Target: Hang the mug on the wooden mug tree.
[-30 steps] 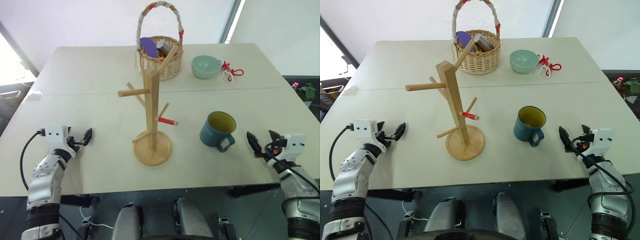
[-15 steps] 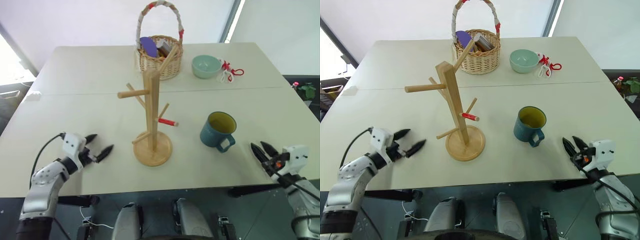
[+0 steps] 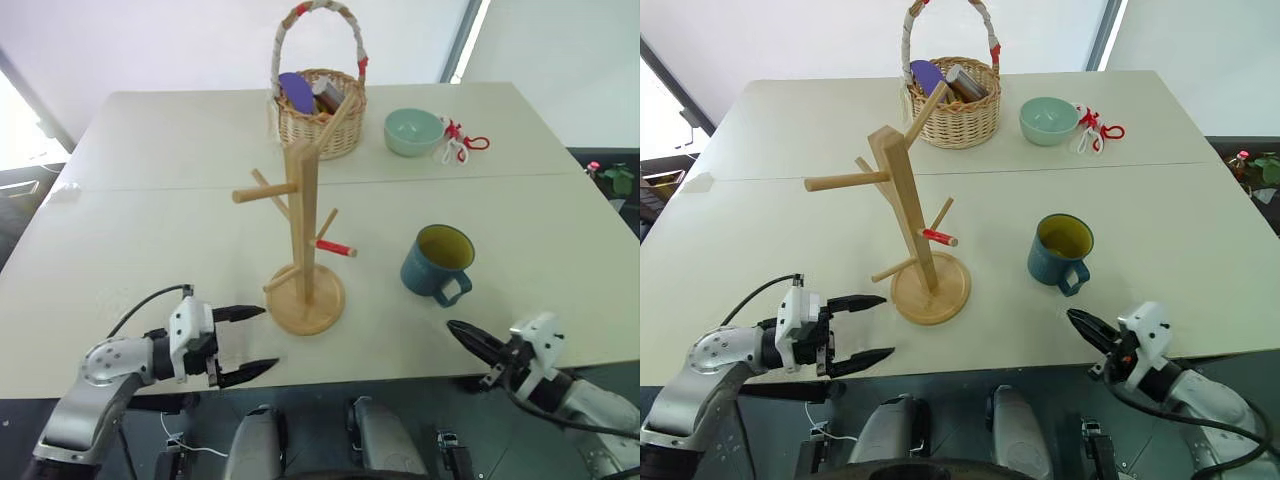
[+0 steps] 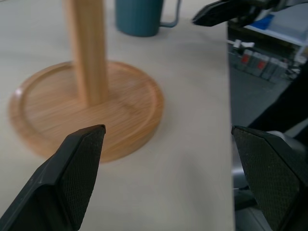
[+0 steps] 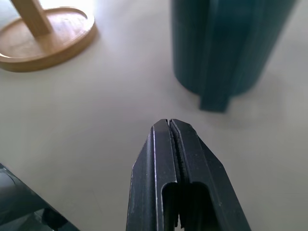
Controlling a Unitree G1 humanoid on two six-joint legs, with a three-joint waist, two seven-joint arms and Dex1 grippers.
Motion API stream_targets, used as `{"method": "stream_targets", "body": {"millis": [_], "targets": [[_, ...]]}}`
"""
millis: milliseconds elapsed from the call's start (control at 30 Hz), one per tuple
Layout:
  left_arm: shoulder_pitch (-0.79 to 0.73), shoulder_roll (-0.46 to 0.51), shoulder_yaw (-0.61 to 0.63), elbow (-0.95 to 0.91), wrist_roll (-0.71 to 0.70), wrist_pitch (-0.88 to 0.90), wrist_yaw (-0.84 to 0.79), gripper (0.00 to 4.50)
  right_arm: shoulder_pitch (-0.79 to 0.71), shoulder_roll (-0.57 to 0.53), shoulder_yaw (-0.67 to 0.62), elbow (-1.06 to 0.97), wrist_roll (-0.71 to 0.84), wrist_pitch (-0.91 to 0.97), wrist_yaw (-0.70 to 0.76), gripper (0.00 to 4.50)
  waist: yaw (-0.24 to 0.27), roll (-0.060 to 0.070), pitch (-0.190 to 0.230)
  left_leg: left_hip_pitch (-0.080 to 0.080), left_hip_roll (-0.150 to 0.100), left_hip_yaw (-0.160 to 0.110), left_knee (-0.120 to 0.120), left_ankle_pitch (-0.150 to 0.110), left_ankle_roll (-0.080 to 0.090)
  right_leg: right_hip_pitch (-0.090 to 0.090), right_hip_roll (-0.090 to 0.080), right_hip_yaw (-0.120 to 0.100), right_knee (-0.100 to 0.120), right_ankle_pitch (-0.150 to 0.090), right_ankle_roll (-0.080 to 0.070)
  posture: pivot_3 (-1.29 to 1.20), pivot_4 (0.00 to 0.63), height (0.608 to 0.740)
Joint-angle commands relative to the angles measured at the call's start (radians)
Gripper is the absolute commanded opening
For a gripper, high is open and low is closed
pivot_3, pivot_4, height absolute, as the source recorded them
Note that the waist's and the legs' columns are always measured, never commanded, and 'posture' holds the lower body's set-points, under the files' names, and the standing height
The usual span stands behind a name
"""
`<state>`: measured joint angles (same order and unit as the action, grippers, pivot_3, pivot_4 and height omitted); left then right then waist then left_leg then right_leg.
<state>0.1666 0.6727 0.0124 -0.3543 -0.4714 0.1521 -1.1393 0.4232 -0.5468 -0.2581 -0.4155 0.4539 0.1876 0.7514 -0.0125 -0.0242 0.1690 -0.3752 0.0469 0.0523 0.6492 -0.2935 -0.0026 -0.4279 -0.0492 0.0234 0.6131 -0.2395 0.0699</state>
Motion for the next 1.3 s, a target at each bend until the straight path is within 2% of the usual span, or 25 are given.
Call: {"method": "stream_targets", "body": {"millis": [33,567,767,867,967,1067,1300], "targets": [[-0.004,0.021,-0.036,-0.074,-0.004,0.000,-0.022,4.50,-0.041,0.032,0.011,0.006,-0.033,-0.050,-0.036,0.03,0.000,0.000,0.000,0.000,0.000,0.000,0.000,0.000,0.000,0.000,0.001,0.000,0.000,0.000,0.000,0.00,0.150,0.740],[-0.044,-0.018,-0.071,-0.088,0.007,-0.024,0.039,4.50,-0.199,0.098,-0.085,0.187,-0.066,-0.109,-0.196,0.03,0.000,0.001,0.000,0.000,-0.002,0.000,0.001,0.000,0.000,0.001,0.003,0.000,0.002,0.000,0.000,0.00,0.150,0.740],[-0.063,-0.044,-0.072,-0.084,0.003,-0.025,0.066,4.50,-0.193,0.099,-0.119,0.203,-0.071,-0.099,-0.235,0.03,0.001,0.001,-0.001,0.000,-0.003,0.000,0.002,0.000,0.000,0.001,0.004,0.001,0.002,0.000,0.000,0.00,0.150,0.740],[-0.064,-0.046,-0.075,-0.084,0.003,-0.023,0.065,4.50,-0.156,0.097,-0.123,0.173,-0.026,-0.081,-0.198,0.03,0.001,0.001,-0.001,0.001,-0.003,0.000,0.002,0.000,0.000,0.001,0.004,0.001,0.003,0.000,0.001,0.00,0.150,0.740],[-0.064,-0.046,-0.078,-0.082,0.005,-0.026,0.062,4.50,-0.115,0.099,-0.119,0.152,-0.020,-0.083,-0.183,0.87,0.000,0.001,-0.001,0.001,-0.003,0.000,0.002,0.000,0.000,0.001,0.004,0.001,0.003,0.000,0.001,0.00,0.150,0.740],[-0.069,-0.048,-0.082,-0.080,0.004,-0.026,0.060,4.50,-0.115,0.105,-0.124,0.157,-0.041,-0.098,-0.207,2.38,-0.003,0.002,-0.001,0.001,-0.003,0.000,0.003,0.000,0.000,0.001,0.004,0.001,0.004,0.000,0.001,0.00,0.150,0.740],[-0.080,-0.055,-0.081,-0.083,-0.010,-0.024,0.055,4.50,-0.161,0.115,-0.120,0.208,-0.065,-0.126,-0.240,2.38,-0.001,0.002,-0.001,0.002,-0.003,0.000,0.004,0.000,0.000,0.002,0.004,0.001,0.005,0.000,0.001,0.00,0.150,0.740]]}}
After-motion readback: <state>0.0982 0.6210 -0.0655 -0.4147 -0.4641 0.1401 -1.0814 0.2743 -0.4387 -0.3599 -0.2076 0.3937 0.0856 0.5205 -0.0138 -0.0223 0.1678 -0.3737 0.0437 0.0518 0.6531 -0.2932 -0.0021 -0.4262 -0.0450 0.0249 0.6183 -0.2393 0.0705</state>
